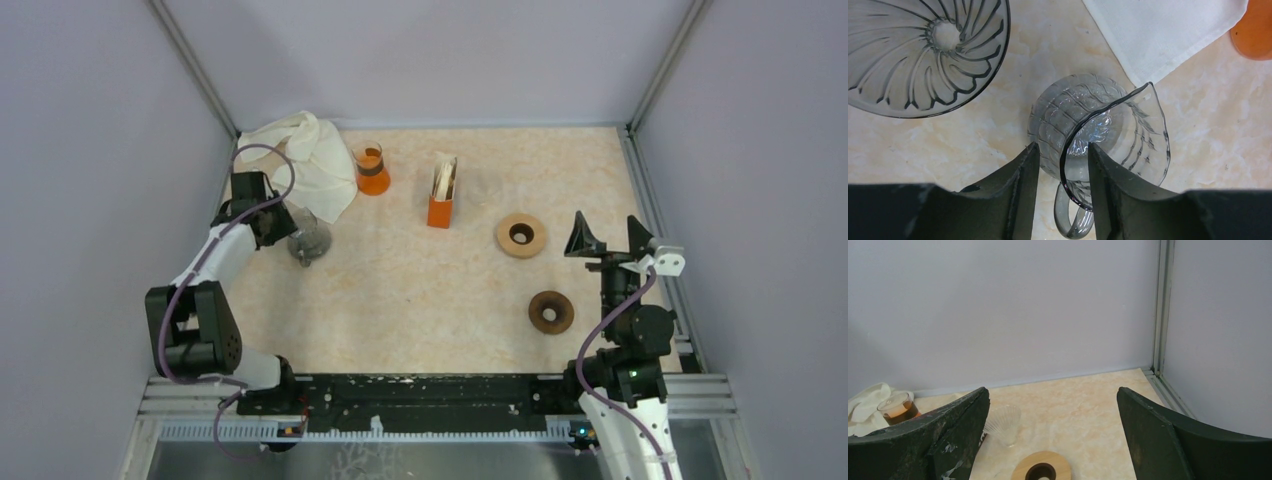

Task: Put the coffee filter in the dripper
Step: Pick up the coffee server from the center of the board.

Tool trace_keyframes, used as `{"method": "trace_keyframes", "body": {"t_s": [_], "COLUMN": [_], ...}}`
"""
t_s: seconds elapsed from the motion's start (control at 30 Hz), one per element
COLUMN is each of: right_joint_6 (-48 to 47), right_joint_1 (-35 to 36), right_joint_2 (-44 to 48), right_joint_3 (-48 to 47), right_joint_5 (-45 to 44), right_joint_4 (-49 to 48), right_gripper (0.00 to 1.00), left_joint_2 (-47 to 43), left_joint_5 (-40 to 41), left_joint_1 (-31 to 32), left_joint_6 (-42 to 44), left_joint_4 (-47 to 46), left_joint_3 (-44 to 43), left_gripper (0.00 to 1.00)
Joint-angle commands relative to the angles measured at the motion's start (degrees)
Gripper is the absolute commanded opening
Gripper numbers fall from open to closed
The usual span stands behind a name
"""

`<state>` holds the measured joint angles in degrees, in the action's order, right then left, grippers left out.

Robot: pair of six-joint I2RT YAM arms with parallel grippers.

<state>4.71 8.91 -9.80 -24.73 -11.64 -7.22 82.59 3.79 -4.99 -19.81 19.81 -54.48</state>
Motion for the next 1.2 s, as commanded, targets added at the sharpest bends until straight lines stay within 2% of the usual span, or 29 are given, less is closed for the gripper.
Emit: {"method": "trace_keyframes", "body": {"t_s": [0.0, 0.17, 0.5, 0.7, 0.93, 1.17], "right_joint_6": [-0.2, -0.4, -0.4, -0.4, -0.3, -0.4], "right_joint_1": [0.8, 0.8, 1.2, 1.4, 1.5, 1.6], "right_joint_2": [0.8, 0.9, 1.0, 1.2, 1.2, 0.9], "right_joint_3": [0.3, 0.3, 0.4, 0.4, 0.4, 0.4], "right_joint_5": [0.5, 0.4, 0.4, 0.5, 0.7, 1.0], "right_joint_4": [-1.8, -2.0, -2.0, -2.2, -2.3, -2.4], "right_gripper": [0.99, 0.99, 0.99, 0.99, 0.99, 0.99], "left_joint_2": [2.4, 3.8, 2.1, 0.9, 0.2, -0.8], "left_joint_5": [-1.9, -2.7, -6.6, -8.7, -5.8, -10.0], "left_joint_1": [-0.4, -0.3, 0.1, 4.1, 16.0, 24.0], "left_joint_6": [1.9, 3.1, 6.3, 7.8, 9.8, 12.3], "left_joint_4": [2.2, 4.3, 5.4, 6.2, 7.9, 6.1], "left_joint_3": [-2.6, -4.3, -4.2, -5.1, -6.7, -7.1], "left_gripper": [0.43, 0.26, 0.05, 0.00, 0.00, 0.00]}}
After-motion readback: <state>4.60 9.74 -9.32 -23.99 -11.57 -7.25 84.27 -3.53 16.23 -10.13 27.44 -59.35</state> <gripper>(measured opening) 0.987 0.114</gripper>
